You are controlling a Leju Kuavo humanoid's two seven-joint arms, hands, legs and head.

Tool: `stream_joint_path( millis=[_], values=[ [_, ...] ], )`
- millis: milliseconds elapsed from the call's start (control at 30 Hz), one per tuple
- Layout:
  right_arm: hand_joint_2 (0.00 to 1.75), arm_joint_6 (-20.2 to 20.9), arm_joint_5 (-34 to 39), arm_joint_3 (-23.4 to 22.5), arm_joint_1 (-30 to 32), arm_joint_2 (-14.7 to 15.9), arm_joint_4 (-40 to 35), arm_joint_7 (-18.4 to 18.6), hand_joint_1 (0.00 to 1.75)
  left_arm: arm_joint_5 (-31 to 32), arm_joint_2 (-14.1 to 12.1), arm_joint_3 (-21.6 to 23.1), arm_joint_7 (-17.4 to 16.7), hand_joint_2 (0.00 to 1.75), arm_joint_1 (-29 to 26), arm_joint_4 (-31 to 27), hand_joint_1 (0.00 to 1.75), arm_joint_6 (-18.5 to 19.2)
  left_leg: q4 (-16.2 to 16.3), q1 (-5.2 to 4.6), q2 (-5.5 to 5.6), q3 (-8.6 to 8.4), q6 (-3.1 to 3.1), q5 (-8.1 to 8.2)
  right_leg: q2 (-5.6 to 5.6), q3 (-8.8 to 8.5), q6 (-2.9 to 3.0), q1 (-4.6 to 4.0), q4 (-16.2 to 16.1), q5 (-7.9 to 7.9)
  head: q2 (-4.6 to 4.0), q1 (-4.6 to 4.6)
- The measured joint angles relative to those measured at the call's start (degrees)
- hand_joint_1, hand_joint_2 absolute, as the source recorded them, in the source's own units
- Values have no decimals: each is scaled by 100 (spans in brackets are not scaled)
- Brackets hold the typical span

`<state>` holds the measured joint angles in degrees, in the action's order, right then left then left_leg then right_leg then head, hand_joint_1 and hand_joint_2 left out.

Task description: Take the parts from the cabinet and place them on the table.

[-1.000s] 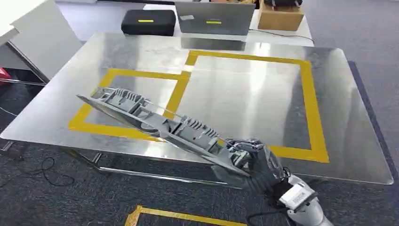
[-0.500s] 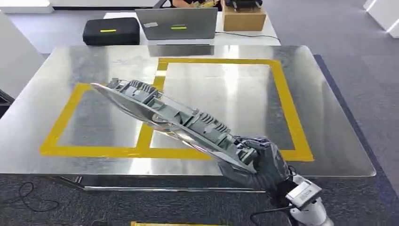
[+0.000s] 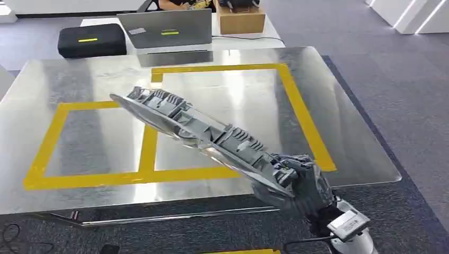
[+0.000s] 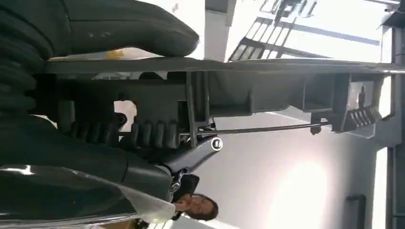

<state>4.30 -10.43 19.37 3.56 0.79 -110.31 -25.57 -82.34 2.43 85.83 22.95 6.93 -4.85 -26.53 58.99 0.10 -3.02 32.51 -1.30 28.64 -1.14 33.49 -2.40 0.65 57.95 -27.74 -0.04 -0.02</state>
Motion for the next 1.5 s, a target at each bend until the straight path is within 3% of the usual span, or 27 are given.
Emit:
stream_joint_path(
  millis=[333,500,567,700,1033,1233,1433,1467,1500],
  values=[
    [175,-374,-1174,125,-213,2,24,112,175,94,-2,118,-59,175,19,0,0,13,-106,12,5,-34,101,-63,0,9,65,-15,5,-12,0,4],
    [175,-586,-2432,510,-821,66,442,595,175,527,0,192,-280,175,125,0,0,96,-108,12,4,-29,125,-77,2,12,89,-14,7,6,0,9],
    [175,-732,-2999,785,-1217,83,899,800,175,693,0,230,-363,175,198,0,0,96,-106,10,3,-29,135,-86,2,16,93,-14,6,16,0,7],
    [175,-859,-3342,1067,-1615,129,1423,1004,175,857,2,269,-429,175,233,-2,0,116,-99,4,14,-18,130,-91,-5,18,88,-11,6,29,0,9],
    [175,-706,-4556,2266,-3282,136,3817,1665,175,1517,7,273,-640,175,437,-24,0,199,-95,4,13,-20,130,-92,-8,15,85,-9,6,33,0,7],
    [175,-800,-4935,2673,-4265,-219,5677,1915,175,1578,28,273,-682,175,533,-52,0,520,-95,4,15,-23,134,-106,-11,13,89,-9,6,40,0,4],
    [175,-765,-4996,2817,-4740,-544,6842,2155,175,1757,35,273,-922,175,547,-59,0,802,-95,4,15,-26,136,-109,-10,12,89,-9,6,45,0,9],
    [0,-767,-4994,2826,-4793,-599,7007,2188,0,1764,35,273,-959,175,548,-59,0,833,-95,4,15,-26,136,-110,-10,12,89,-9,6,45,0,7],
    [0,-787,-4987,2835,-4841,-641,7128,2194,0,1768,33,273,-995,175,548,-61,0,879,-95,4,15,-27,134,-111,-10,12,89,-9,5,45,0,11]
  ],
)
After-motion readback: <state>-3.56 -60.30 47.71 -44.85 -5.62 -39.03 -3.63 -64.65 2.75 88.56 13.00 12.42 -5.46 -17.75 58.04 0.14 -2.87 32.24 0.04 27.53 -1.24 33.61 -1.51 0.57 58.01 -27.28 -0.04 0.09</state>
